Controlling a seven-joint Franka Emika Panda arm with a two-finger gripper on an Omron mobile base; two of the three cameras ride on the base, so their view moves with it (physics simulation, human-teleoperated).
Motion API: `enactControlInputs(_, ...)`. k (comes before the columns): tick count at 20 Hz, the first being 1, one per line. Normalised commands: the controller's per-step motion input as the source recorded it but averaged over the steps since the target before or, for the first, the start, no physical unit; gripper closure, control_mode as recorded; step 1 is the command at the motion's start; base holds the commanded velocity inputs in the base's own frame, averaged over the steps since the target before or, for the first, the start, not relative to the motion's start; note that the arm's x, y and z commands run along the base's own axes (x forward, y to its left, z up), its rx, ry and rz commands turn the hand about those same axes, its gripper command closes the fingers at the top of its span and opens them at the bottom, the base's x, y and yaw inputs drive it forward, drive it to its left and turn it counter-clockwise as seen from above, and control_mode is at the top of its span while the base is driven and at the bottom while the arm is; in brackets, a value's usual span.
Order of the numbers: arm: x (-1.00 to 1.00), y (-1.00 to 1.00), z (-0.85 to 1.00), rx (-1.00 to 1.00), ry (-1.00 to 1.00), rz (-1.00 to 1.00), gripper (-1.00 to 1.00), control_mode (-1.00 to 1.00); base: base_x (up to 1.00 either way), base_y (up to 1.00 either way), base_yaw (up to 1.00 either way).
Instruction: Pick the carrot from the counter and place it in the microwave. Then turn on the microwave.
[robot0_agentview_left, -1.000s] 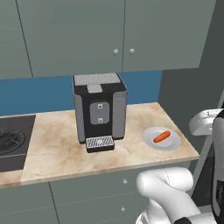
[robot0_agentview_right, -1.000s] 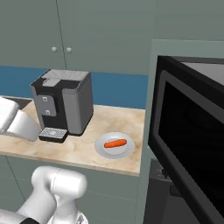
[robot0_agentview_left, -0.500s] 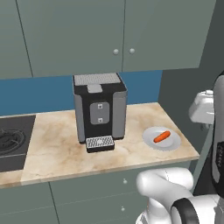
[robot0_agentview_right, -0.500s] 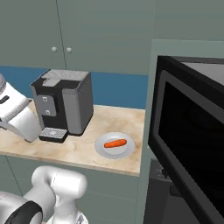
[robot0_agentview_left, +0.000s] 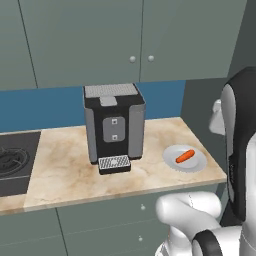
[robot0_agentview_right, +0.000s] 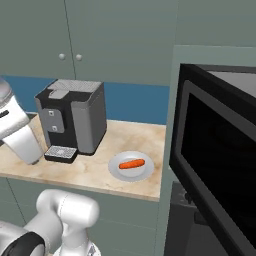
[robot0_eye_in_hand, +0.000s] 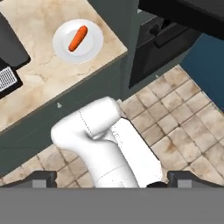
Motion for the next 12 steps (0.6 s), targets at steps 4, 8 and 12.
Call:
enactControlInputs(4, 0.31, -0.04, -0.1, 0.03, 0.0, -0.24, -1.0, -1.0, 0.0, 0.0, 0.0)
enactControlInputs(8, 0.42, -0.2, -0.12, 0.09, 0.0, -0.18, -1.0, -1.0, 0.0, 0.0, 0.0)
enactControlInputs(12, 0.54, -0.23, -0.22, 0.09, 0.0, -0.12, -1.0, -1.0, 0.0, 0.0, 0.0)
